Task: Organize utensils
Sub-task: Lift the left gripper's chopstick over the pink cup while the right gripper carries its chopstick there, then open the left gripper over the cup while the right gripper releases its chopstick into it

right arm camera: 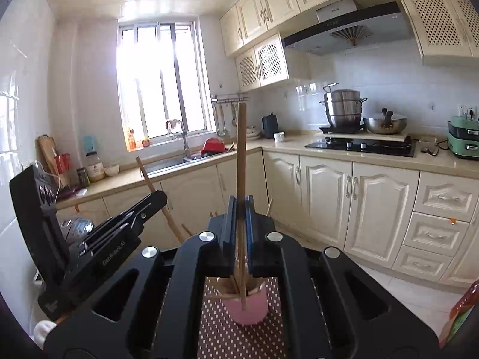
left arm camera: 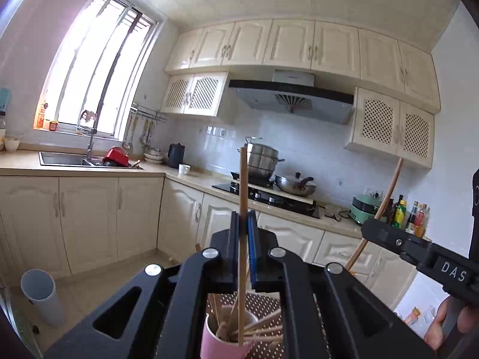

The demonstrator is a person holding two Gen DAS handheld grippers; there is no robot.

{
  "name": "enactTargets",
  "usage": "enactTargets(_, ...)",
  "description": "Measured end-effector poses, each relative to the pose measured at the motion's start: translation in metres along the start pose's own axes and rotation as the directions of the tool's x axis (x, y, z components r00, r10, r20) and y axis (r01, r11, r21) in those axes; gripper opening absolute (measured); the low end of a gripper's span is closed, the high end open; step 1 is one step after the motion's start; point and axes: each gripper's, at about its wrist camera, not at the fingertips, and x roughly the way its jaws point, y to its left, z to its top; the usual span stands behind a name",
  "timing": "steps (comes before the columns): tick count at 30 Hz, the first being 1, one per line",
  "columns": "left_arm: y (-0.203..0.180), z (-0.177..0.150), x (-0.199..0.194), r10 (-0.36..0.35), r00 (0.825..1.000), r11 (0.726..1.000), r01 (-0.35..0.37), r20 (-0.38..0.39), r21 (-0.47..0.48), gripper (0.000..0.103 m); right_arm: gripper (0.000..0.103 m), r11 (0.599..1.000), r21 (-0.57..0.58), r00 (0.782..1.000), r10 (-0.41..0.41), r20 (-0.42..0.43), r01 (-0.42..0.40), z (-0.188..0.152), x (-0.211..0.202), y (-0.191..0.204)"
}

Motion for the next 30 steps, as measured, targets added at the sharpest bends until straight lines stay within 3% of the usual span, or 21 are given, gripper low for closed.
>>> enactTargets(11,-0.001,-0.013,0.017,0.004,1.000,1.000,-0.004,0.010,0.025,0.006,0.006,1.000,0.028,1.000,-0.001,0.020,0.001,-0.006,0.026,-0.011)
enactTargets(30,0.000,-0.048,0.043,0.025,0.989,0.993,-0.007,-0.148,0.117,0.006,0.006,1.000,0.016,0.992,0.004,-0.126,-0.002,-0.048,0.053,-0.009)
